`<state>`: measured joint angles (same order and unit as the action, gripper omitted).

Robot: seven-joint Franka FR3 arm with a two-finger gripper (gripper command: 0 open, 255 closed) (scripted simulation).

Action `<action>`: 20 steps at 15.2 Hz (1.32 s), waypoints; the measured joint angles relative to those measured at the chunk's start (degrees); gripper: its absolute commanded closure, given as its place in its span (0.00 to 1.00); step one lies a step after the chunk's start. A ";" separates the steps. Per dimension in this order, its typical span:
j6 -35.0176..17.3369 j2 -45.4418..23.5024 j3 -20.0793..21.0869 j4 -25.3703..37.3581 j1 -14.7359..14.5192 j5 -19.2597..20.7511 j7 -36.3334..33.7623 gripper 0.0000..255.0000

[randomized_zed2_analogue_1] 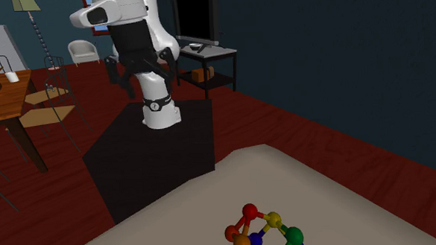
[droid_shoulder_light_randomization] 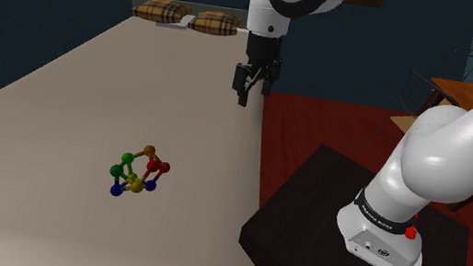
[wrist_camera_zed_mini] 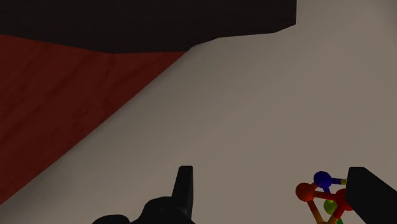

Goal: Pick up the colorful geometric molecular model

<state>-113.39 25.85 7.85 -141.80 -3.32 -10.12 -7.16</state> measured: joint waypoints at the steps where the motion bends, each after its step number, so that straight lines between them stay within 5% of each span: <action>1: -2.21 -1.73 0.81 -0.01 -0.36 -0.34 -0.69 0.00; 10: -18.25 -19.35 5.50 5.41 -1.70 0.88 -5.67 0.00; 20: -30.17 -40.73 7.12 18.48 -5.52 9.34 -15.35 0.00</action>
<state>-143.56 -14.89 14.97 -123.32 -8.83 -0.78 -22.52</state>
